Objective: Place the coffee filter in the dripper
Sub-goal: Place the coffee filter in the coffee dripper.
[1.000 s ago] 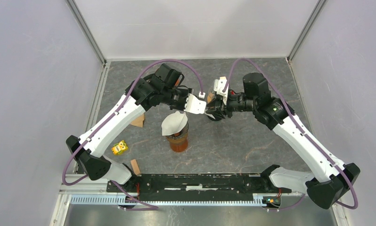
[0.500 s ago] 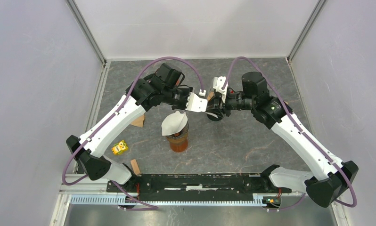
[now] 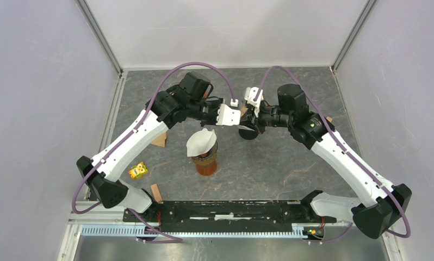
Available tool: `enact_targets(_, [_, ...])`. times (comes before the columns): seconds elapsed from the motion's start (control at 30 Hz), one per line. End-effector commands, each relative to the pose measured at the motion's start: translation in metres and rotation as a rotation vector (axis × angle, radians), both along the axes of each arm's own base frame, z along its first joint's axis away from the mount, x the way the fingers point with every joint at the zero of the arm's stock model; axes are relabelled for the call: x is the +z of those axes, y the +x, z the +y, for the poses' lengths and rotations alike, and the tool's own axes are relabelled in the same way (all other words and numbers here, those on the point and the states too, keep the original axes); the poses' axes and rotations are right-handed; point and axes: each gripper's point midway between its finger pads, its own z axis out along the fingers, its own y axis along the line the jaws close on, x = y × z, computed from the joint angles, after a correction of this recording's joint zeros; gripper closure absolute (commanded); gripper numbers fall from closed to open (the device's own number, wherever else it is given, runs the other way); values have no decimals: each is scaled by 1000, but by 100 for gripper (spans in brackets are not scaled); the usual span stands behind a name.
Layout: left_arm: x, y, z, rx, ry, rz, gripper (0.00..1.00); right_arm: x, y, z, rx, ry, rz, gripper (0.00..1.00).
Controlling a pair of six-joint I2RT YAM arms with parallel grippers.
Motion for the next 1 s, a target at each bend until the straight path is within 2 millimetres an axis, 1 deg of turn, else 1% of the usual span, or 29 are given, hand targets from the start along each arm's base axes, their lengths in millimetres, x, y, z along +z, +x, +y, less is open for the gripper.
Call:
enact_targets(0.0, [28, 7, -8, 104, -128, 11, 85, 18, 16, -5, -82, 27, -62, 100])
enact_targets(0.03, [32, 12, -9, 140, -150, 15, 81, 21, 20, -7, -110, 32, -77, 100])
enact_targets(0.07, [38, 17, -10, 180, -178, 16, 73, 23, 27, -10, -154, 31, -88, 100])
enact_targets(0.1, [44, 25, -11, 227, -208, 11, 65, 26, 34, -15, -204, 32, -105, 100])
enact_targets(0.17, [59, 38, -8, 339, -277, 18, 45, 33, 47, -23, -297, 38, -130, 100])
enact_targets(0.23, [73, 53, -2, 444, -341, 13, 32, 41, 58, -31, -376, 49, -151, 100])
enact_targets(0.3, [85, 65, 4, 547, -405, 27, 20, 48, 70, -41, -468, 57, -172, 100])
enact_targets(0.37, [96, 75, 13, 666, -488, 60, 11, 56, 81, -52, -557, 68, -194, 100])
enact_targets(0.43, [102, 76, 15, 727, -559, 128, 5, 67, 90, -62, -637, 90, -232, 100])
enact_targets(0.47, [104, 76, 15, 748, -589, 168, 4, 74, 95, -68, -682, 101, -249, 100])
enact_targets(0.53, [105, 74, 9, 777, -649, 277, 3, 84, 103, -73, -738, 115, -266, 100])
enact_targets(0.6, [103, 72, 0, 807, -715, 443, 3, 89, 110, -75, -773, 127, -273, 100])
enact_targets(0.63, [100, 72, -6, 813, -737, 519, 5, 91, 111, -75, -787, 138, -281, 100])
enact_targets(0.7, [98, 69, -18, 819, -781, 698, 14, 90, 114, -75, -808, 143, -288, 100])
enact_targets(0.73, [96, 69, -22, 825, -795, 760, 18, 88, 114, -74, -815, 137, -291, 100])
enact_targets(0.83, [93, 68, -37, 822, -818, 915, 23, 82, 116, -71, -829, 111, -302, 100])
enact_targets(0.97, [89, 67, -52, 818, -829, 1075, 28, 74, 114, -61, -825, 75, -315, 100])
